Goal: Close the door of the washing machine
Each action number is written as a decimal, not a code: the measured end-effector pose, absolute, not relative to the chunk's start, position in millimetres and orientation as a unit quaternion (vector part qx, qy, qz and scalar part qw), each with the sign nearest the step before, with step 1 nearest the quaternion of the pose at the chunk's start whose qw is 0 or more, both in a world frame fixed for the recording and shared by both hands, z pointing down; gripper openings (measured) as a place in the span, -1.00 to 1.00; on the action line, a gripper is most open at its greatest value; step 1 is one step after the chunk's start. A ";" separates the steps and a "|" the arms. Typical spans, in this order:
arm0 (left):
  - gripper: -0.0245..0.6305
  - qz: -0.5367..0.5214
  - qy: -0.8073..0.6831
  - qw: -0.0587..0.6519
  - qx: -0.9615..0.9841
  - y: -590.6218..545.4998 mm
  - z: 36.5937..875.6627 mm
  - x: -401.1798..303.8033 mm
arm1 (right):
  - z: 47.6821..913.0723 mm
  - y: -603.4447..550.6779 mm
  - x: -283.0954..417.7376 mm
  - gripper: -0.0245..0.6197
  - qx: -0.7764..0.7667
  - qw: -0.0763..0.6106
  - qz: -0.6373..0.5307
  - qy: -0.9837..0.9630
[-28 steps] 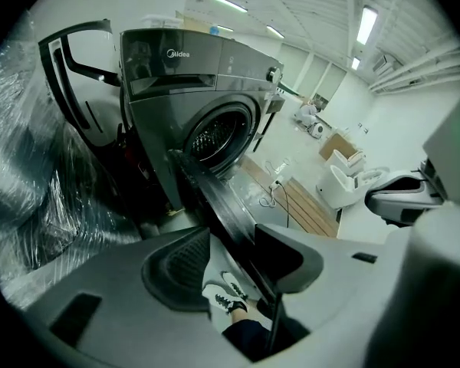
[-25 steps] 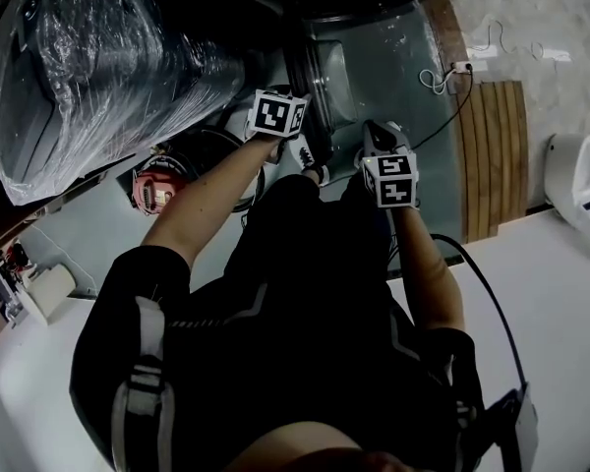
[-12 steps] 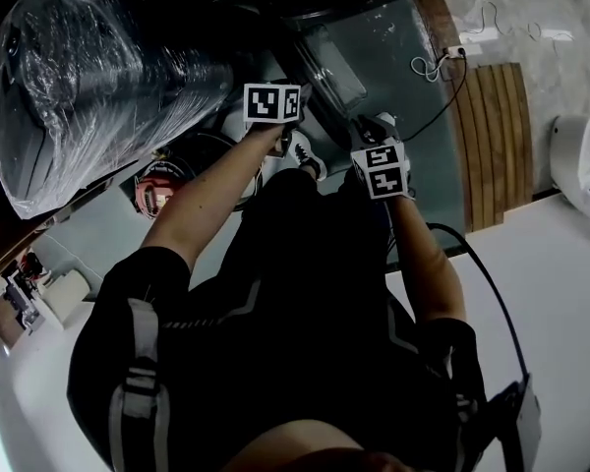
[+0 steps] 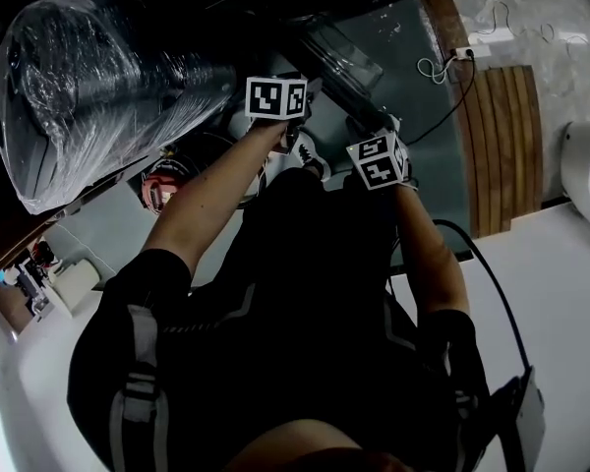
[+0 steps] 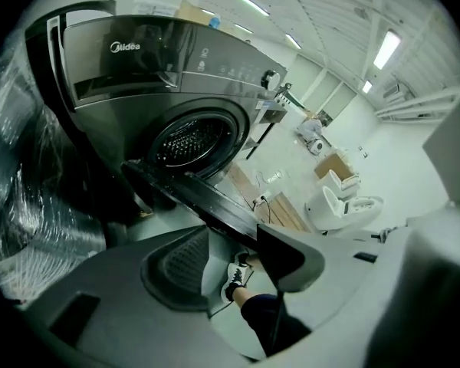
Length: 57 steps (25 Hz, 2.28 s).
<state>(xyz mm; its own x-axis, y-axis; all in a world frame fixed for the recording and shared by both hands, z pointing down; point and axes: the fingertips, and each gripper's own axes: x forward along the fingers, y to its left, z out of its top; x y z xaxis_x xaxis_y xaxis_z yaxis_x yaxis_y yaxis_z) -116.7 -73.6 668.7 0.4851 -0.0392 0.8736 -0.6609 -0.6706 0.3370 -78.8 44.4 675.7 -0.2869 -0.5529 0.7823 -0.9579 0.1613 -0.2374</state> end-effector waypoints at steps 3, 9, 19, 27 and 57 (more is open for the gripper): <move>-0.35 0.470 -0.203 0.308 0.802 -75.1 666.9 -104.7 | 689.1 38.0 -61.2 -0.54 0.529 0.291 0.364 -0.709; -0.35 0.505 -0.157 0.184 0.828 -82.2 658.6 -84.0 | 706.8 21.6 -26.9 -0.51 0.527 0.316 0.339 -0.712; -0.35 0.584 -0.065 -0.023 0.809 -99.2 658.6 -58.6 | 706.9 -3.9 15.9 -0.61 0.517 0.306 0.350 -0.719; -0.40 0.649 -0.024 -0.150 0.746 -110.0 674.7 -39.5 | 706.9 -14.6 37.4 -0.64 0.496 0.302 0.362 -0.729; -0.59 0.632 -0.023 -0.119 0.765 -181.1 673.2 11.6 | 715.0 -97.8 128.7 -0.88 0.611 0.209 0.451 -0.616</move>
<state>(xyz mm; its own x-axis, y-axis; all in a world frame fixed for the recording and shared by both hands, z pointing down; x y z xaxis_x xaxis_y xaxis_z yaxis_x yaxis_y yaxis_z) 11.6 -181.1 673.2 0.1991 -0.1860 0.9622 0.1150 -0.9706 -0.2114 128.7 -97.8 715.0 -0.1652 -0.5654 0.8081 -0.9414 -0.1539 -0.3002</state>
